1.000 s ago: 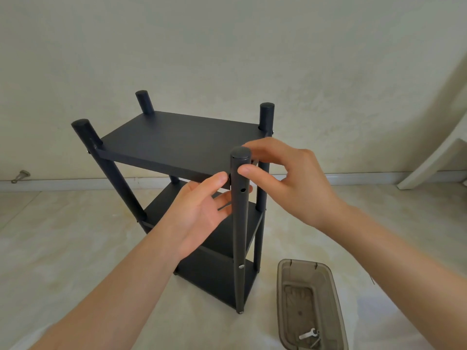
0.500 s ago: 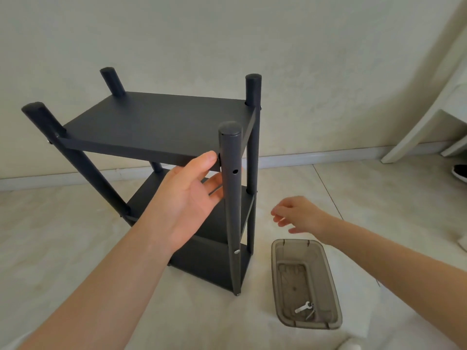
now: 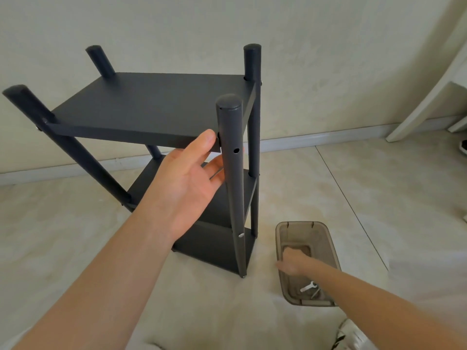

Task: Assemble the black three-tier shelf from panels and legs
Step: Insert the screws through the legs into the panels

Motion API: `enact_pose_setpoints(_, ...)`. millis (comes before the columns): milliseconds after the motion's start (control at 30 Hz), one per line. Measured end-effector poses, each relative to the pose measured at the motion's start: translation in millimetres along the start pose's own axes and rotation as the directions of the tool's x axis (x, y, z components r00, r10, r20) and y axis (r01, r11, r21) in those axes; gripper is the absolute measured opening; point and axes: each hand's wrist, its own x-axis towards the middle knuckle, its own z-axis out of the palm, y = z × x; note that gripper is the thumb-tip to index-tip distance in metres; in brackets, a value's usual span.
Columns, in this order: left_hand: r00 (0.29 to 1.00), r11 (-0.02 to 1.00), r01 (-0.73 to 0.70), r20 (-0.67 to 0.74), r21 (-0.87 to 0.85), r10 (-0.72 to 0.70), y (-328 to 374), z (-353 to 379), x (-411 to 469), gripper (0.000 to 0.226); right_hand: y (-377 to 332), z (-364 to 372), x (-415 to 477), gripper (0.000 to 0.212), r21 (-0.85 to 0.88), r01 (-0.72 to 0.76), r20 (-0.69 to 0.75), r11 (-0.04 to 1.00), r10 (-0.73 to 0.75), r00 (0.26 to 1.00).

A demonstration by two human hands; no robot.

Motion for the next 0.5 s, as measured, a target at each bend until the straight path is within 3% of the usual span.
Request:
enact_pose_setpoints(167,0.998,0.999,-0.006,0.062,0.037,0.004,-1,-2,-2,0.046,-3,36,13,0.074,0.065,-0.091,-0.006,0.994,0.092,0.996)
enact_pose_setpoints(300,0.998,0.998,-0.013,0.063,0.054,0.009,-1,-3,-1,0.039,-6,51,16,0.065,0.053,-0.066,-0.028,0.996,0.067,0.997)
enact_pose_setpoints(433,0.997,0.999,-0.022,0.069,0.049,0.018,-2,-2,-1,0.048,-14,63,19,0.069,0.048,0.063,0.058,0.997,-0.066,0.996)
enact_pose_setpoints(500,0.997,0.998,-0.03,0.072,0.058,0.026,-2,-2,-2,0.045,-14,67,23,0.062,0.074,0.127,0.103,0.989,-0.134,0.986)
